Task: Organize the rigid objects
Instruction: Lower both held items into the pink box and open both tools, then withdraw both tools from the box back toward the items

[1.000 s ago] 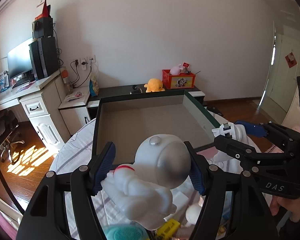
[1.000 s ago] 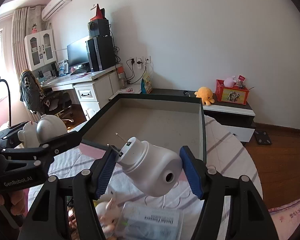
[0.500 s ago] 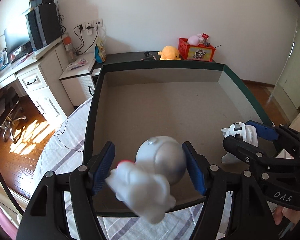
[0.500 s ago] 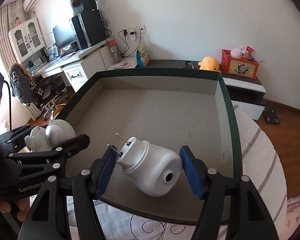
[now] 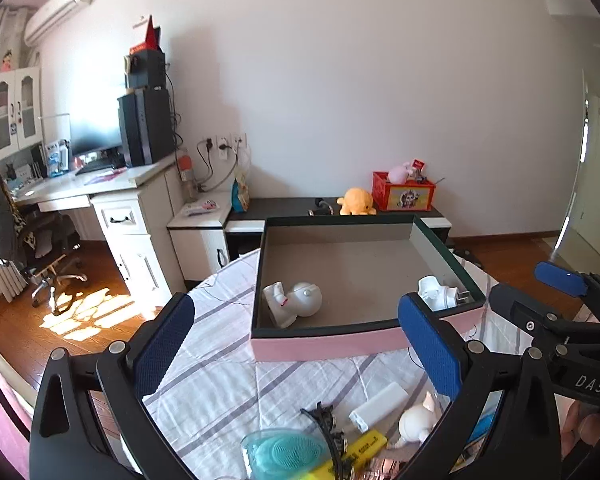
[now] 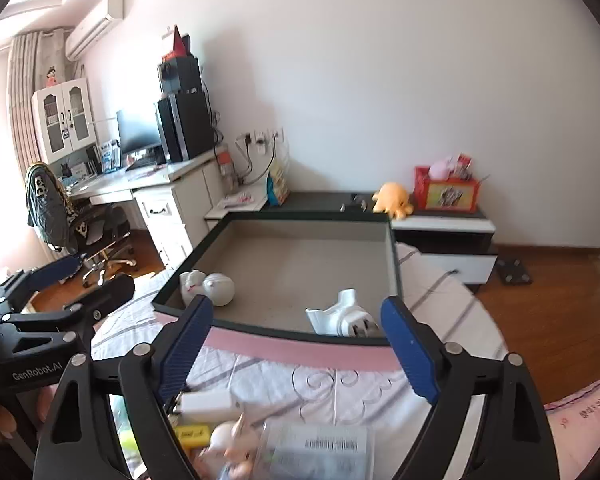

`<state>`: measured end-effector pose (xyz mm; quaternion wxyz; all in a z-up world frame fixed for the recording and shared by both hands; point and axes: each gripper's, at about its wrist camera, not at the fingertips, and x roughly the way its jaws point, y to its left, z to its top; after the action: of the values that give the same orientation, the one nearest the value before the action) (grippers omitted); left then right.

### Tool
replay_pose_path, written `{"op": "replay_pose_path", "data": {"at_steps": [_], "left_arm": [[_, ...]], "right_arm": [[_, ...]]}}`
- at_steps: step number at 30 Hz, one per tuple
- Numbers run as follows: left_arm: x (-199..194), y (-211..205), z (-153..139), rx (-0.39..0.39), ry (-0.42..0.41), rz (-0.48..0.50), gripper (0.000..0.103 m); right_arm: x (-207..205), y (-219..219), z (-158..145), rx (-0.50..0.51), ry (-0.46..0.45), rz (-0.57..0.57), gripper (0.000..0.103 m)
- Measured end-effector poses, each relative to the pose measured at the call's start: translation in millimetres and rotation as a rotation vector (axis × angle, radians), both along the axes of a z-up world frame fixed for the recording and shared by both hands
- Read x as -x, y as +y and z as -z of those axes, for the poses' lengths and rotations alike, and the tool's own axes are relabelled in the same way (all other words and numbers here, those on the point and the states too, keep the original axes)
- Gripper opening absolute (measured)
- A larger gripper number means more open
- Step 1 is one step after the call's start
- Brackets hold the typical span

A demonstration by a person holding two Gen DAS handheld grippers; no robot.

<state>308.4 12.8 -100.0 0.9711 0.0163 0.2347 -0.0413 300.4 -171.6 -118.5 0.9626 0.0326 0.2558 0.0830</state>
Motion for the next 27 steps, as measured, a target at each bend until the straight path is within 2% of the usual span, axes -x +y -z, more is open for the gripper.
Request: {"op": "replay_pose_path", "data": {"at_steps": [2, 7, 12, 20, 27], "left_arm": [[28.0, 2.9, -6.1, -0.005, -0.036, -0.026, 0.103], [90.8, 3.2, -15.1, 0.006, -0.094, -0.022, 0.103], [142.2, -1.0, -20.8, -0.035, -0.161, -0.028, 0.103], [188.5, 6.3, -33.2, -0.002, -0.217, -0.018, 0.103], [204.5, 15.8, -29.9, 0.004, -0.213, -0.047, 0.103]], "right_arm": [[33.3, 3.9, -7.5, 0.009, -0.051, 0.025, 0.103], [102.4, 13.2, -23.2, 0.052, -0.141, 0.065, 0.103], [152.4, 18.0, -34.7, 0.043, -0.184, 0.085, 0.103], [206.0, 11.7, -46.3, 0.054, -0.229, 0.116, 0.103], [225.3, 5.5, -50.3, 0.056, -0.242, 0.141, 0.103]]}}
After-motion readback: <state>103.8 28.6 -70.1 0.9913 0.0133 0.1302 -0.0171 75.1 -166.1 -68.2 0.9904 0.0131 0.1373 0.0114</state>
